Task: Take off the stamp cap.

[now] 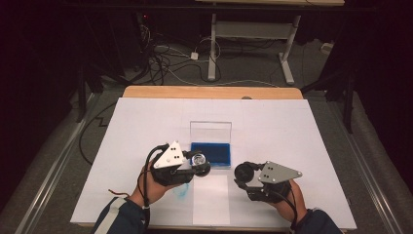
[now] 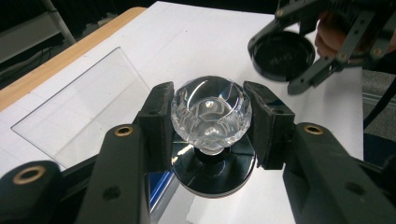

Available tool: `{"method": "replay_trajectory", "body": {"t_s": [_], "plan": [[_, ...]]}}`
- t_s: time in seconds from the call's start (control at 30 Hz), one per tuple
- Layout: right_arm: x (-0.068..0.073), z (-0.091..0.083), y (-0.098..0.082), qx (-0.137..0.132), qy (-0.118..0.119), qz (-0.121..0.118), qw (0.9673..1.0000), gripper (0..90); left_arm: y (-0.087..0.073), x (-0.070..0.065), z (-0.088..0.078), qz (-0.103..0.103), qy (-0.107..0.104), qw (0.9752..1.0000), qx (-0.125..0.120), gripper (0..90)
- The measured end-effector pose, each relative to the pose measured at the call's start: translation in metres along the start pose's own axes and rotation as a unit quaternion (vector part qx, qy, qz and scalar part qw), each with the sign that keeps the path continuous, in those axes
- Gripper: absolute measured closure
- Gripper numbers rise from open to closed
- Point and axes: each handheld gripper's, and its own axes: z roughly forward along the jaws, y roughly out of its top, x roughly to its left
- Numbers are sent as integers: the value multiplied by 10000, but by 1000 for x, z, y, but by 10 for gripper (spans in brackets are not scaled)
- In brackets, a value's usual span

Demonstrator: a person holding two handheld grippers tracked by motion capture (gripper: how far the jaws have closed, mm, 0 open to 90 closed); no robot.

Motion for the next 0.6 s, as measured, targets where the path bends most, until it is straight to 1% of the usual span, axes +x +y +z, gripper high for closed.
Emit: {"method": "replay_trajectory", "body": {"t_s": [0.17, 0.27, 0.37, 0.43, 0.5, 0.6], "plan": [[-5, -11, -1, -66, -145, -4, 9999, 383, -2, 2, -3, -19, 52, 10000, -9, 542], [-7, -17, -3, -103, -184, 11, 9998, 383, -4, 3, -5, -20, 93, 10000, 0, 542], [-9, -22, -4, -105, -264, -24, 9996, 383, -6, 6, -7, -4, 174, 9998, 49, 542], [-10, -26, -5, -123, -306, -2, 9995, 383, -8, 8, -8, -51, 200, 9998, 38, 541], [-12, -30, -7, -123, -365, 34, 9993, 383, -9, 10, -9, -45, 251, 9997, 70, 542], [-14, -35, -10, -141, -420, 77, 9990, 383, -10, 11, -11, -49, 279, 9996, 55, 541]]}}
